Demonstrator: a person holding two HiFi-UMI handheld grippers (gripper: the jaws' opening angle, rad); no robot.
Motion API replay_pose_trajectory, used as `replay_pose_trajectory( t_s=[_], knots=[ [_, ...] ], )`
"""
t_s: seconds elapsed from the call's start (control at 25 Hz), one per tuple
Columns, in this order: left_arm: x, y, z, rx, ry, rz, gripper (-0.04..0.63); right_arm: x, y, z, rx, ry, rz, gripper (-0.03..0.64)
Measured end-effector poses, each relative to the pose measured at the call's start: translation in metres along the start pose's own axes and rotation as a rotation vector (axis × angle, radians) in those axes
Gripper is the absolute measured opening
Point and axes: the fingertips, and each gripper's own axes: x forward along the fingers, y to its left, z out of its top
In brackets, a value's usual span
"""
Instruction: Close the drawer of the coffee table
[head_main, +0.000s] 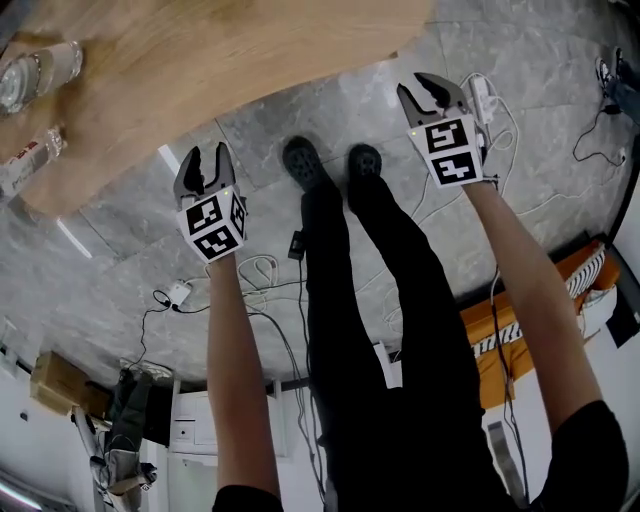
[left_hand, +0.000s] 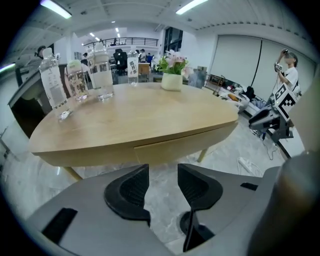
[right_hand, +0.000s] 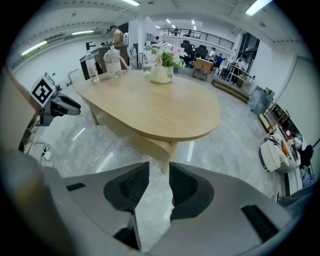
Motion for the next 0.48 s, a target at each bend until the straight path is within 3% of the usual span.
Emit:
replay_pose_trajectory(
  t_s=[0.24,0.48],
  knots=[
    [-0.054,-0.028,0.029,0.009,-0.064,-0.035,0.152,-0.054,0.012,0.02,0.023,-0.048,0.011,0.08],
    [-0.127,-0.044,0.091,0.028,-0.187,-0.049,0.109,-0.128,0.035,0.081,0.028,-0.158,0.042,0.071]
  ],
)
